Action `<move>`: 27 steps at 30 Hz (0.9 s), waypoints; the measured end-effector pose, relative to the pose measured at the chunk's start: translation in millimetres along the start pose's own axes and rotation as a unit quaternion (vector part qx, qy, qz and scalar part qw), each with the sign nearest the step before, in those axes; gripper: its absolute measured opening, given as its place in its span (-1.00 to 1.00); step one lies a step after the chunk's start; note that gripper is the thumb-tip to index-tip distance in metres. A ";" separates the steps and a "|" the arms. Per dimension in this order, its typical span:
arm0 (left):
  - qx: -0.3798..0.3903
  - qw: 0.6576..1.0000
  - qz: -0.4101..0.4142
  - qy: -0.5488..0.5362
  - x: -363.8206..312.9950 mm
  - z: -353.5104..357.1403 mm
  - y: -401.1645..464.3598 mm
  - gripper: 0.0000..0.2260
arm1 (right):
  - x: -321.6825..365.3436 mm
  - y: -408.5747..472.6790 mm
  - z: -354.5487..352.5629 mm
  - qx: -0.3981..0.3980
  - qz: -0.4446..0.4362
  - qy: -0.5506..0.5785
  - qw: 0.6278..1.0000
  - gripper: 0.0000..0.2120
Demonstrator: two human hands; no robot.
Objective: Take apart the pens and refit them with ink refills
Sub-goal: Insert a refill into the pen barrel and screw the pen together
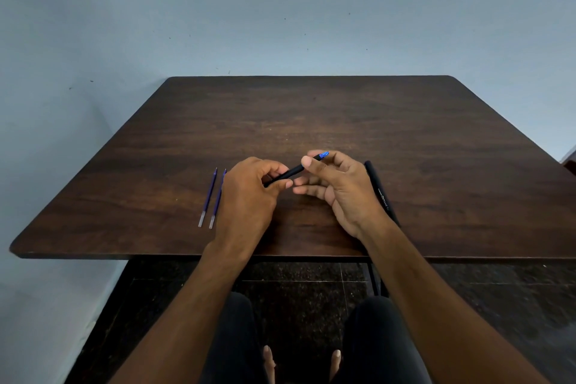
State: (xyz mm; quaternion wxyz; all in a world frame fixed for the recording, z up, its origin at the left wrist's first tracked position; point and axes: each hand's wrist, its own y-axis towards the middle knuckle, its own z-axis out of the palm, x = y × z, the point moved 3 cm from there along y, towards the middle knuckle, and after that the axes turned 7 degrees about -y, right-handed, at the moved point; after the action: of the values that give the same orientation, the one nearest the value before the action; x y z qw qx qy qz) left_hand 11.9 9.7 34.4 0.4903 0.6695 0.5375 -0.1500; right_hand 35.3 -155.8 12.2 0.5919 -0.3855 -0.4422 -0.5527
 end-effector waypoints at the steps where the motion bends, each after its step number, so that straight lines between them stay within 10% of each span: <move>1: 0.001 1.000 -0.001 0.003 0.4 -0.2 0.1 -0.82 | 0.2 -0.3 -0.1 0.008 -0.007 0.006 1.000 -0.75; 27: 0.000 1.000 0.021 0.013 1.4 3.9 -3.5 -0.82 | 1.0 -1.4 -5.0 -0.020 -0.023 -0.017 0.999 -0.86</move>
State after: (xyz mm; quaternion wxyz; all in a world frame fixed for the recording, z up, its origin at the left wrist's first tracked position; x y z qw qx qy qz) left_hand 10.7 7.1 29.8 0.4860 0.6827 0.5297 -0.1308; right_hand 34.3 -161.0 11.6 0.5632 -0.3968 -0.4499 -0.5683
